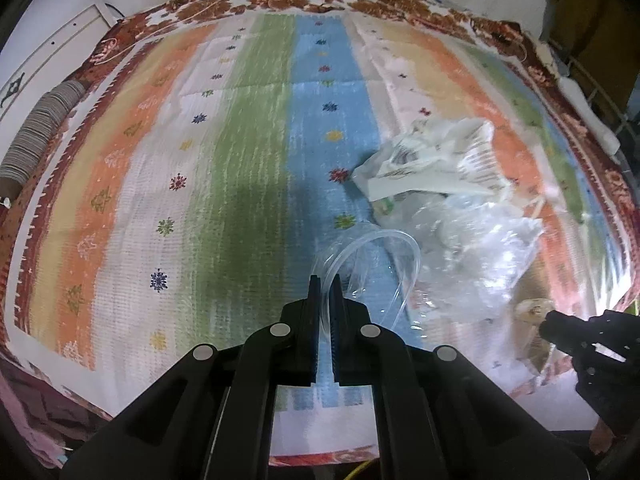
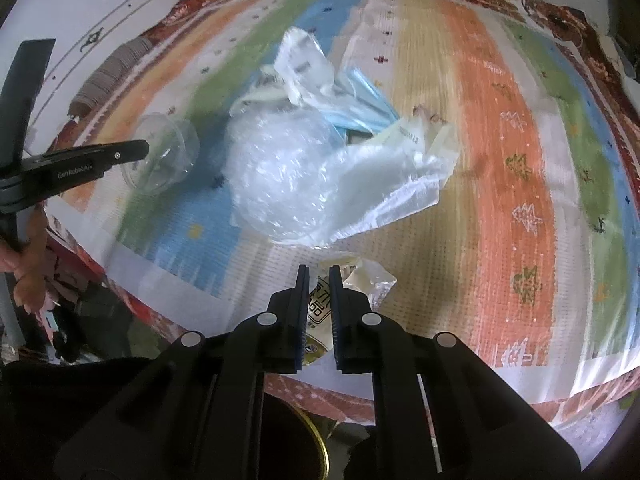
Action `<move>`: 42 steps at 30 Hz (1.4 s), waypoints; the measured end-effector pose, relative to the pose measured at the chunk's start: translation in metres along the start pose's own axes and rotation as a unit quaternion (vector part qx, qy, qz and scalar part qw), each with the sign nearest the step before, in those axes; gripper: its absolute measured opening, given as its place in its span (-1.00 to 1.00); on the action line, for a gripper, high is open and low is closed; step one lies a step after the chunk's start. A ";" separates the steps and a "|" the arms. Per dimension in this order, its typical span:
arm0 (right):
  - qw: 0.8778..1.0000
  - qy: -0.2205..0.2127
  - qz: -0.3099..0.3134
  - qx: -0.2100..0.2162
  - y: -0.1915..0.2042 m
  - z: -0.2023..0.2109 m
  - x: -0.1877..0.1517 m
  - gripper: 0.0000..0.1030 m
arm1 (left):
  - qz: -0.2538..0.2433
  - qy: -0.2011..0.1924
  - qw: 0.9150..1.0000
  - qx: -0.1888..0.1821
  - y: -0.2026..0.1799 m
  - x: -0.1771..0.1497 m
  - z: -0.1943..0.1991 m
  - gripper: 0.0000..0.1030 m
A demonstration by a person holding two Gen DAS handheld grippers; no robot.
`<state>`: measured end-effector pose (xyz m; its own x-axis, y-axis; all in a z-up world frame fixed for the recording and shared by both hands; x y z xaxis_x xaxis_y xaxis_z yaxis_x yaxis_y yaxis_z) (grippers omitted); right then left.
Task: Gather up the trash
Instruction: 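Lift the cup with the left tool while the right tool lifts the wrapper toward the bin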
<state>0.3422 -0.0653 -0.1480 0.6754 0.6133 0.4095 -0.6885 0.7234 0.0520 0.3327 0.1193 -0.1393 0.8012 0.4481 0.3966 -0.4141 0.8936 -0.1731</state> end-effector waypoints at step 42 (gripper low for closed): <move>0.985 -0.170 0.023 -0.015 0.076 0.142 -0.060 -0.82 | 0.061 -0.084 0.975 -0.195 -0.030 -0.107 0.161 -0.93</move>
<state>0.2120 -0.0921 -0.0396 0.5131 0.5080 0.6919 -0.7047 0.7095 0.0017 0.1898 0.0399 -0.0318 0.6608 0.5708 0.4873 -0.2803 0.7900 -0.5453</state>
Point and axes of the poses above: each gripper's, at about its wrist camera, not at the fingertips, and z roughly against the way its jaws point, y to its left, x to its top, the point moved 10 cm from there along -z, roughly the way its jaws point, and after that the axes turned 13 degrees about z, right-handed, at the moved point
